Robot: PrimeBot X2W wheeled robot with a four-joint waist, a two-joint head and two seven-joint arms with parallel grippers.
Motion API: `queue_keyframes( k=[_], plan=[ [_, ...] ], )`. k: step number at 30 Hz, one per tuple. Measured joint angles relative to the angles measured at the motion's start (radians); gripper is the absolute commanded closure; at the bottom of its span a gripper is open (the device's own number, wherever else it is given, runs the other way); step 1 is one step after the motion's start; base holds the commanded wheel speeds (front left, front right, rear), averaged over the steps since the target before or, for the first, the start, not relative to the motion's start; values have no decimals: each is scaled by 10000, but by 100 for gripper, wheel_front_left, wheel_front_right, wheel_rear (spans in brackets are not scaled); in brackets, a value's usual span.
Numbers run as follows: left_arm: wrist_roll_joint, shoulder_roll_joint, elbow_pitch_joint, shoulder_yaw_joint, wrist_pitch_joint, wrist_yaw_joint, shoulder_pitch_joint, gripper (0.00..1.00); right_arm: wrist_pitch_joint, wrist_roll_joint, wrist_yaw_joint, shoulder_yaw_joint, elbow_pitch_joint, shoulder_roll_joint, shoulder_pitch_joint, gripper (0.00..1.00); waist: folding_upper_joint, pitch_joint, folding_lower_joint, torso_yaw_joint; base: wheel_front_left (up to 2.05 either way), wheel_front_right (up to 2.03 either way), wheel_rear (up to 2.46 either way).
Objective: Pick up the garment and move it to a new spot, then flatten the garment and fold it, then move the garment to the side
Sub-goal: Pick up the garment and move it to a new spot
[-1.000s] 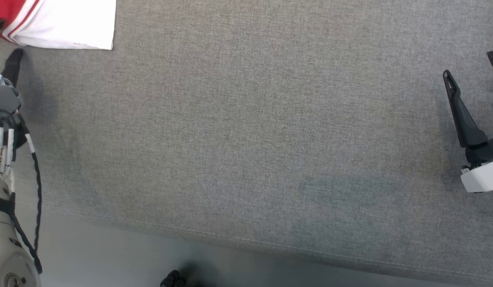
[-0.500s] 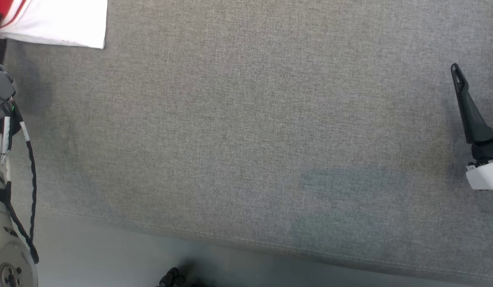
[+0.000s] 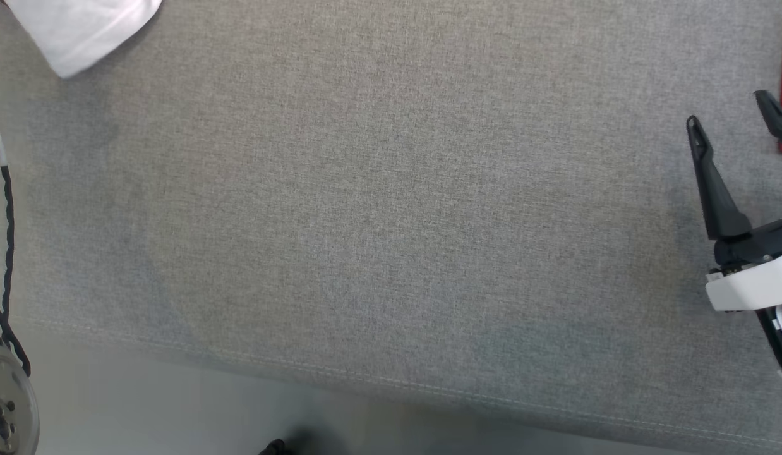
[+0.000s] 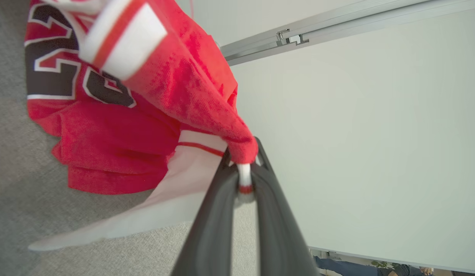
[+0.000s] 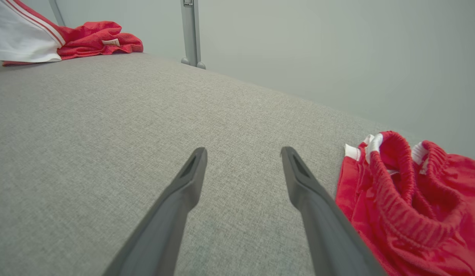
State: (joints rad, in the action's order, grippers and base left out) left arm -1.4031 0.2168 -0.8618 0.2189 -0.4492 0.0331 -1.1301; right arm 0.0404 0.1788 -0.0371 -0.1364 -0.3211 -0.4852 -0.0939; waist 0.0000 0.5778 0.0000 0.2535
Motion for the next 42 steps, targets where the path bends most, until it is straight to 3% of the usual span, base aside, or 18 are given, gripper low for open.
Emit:
queue_keyframes(
  k=[6, 11, 20, 25, 33, 42],
  plan=[
    [230, 44, 616, -673, -646, 472, -233, 100, 449, 148, 2, -328, 489, 464, -22, 0, 0, -497, 0, -67, 0, 0, 0],
    [466, 8, 1216, -1149, -1181, 556, -390, 100, 876, 222, 2, -577, 972, 890, -75, 0, 0, -986, 0, -221, 0, 0, 0],
    [531, -548, 2284, -1904, -1969, 533, -745, 100, 1636, 606, 15, -1191, 2000, 1793, -83, 0, 0, -1976, 0, -690, 0, 0, 0],
    [541, -1037, 2706, -2205, -2194, -6, -809, 100, 1806, 708, 113, -1685, 2621, 2382, -80, 0, 0, -2561, 0, -1042, 0, 0, 0],
    [614, -1994, 3524, -2671, -2291, -1243, -1071, 100, 1981, 894, 376, -2364, 3430, 3243, -40, 0, 0, -3407, 0, -1797, 0, 0, 0],
    [316, -2219, 4249, -3772, -2982, -1578, -891, 100, 2061, 890, 727, -2863, 4006, 3522, 59, 0, 0, -4440, 0, -2607, 0, 0, 0]
  ],
)
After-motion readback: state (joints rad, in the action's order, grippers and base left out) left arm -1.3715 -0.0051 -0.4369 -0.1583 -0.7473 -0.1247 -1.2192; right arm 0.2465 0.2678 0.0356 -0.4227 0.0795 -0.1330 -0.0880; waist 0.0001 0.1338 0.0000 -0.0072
